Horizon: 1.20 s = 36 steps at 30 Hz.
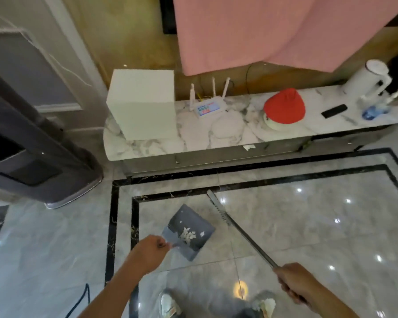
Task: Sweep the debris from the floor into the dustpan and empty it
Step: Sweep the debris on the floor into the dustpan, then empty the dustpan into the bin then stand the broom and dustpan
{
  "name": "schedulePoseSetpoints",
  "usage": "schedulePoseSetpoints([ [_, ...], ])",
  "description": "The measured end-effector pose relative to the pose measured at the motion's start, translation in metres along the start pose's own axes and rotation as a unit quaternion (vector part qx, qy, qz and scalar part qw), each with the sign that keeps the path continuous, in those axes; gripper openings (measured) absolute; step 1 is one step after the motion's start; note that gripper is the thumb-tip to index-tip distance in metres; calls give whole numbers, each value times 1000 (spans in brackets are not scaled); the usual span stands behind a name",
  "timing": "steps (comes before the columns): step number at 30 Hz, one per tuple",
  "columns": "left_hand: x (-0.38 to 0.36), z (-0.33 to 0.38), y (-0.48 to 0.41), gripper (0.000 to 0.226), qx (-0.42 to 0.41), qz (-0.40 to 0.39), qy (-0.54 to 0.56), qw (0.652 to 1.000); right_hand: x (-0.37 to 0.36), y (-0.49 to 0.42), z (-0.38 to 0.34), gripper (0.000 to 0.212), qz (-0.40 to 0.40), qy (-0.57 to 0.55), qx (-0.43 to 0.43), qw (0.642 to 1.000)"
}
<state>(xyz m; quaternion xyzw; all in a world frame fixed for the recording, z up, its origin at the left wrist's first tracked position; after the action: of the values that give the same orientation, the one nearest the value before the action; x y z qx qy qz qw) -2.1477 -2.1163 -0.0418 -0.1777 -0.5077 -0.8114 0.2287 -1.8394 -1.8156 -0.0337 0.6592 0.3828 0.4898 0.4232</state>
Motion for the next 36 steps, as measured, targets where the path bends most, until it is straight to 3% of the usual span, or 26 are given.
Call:
schedulePoseSetpoints([
  [7,-107,204,3,47,-62,-42,-99,992,149,-6,112,30,-15,-153,-56,987],
  [19,-247,534,45,35,-174,-66,-183,965,396,22,256,23,49,-374,-6,926],
  [25,-307,676,47,50,-247,-66,-207,944,492,27,304,25,74,-467,10,881],
  [36,-417,925,-7,45,-321,-99,-237,912,685,-29,339,27,126,-557,-6,821],
])
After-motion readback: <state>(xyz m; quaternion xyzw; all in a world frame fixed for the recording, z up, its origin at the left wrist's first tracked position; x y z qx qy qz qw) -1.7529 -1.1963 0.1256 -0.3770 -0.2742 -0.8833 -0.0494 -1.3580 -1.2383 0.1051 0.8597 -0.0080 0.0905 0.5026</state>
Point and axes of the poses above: each hand's wrist, its own y-axis away from the middle knuckle, its own x-axis out of the back of the hand, z = x × y, the point moved 10 cm from there along -y, towards the middle knuckle, and after that the axes turned 3 degrees about -z, right-handed, at the moved point
